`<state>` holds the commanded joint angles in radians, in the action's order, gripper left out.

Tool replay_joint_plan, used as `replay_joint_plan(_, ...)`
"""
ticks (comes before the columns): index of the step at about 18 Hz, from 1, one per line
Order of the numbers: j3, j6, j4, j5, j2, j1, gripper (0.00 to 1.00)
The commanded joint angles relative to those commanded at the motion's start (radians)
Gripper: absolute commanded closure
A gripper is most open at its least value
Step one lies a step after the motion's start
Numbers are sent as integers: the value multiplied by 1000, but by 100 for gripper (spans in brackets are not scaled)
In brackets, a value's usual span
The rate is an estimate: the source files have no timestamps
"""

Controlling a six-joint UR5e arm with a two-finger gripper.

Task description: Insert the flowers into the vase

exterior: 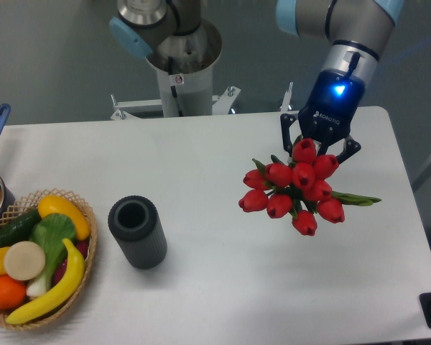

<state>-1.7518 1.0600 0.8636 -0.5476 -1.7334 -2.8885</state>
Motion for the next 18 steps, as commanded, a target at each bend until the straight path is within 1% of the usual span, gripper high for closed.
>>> replay_joint_plan(3,-14,-2,-31,0,0,3,70)
replay_joint_plan(8,-14,-3,-32,2,-2,3,70)
replay_joint_plan(12,-3,-6,-34,2,-2,8,69)
replay_joint_plan(15,15,-8,-72,5,-14,17,69)
replay_joint_plan(18,38,-8,-92,5,-43,46,69)
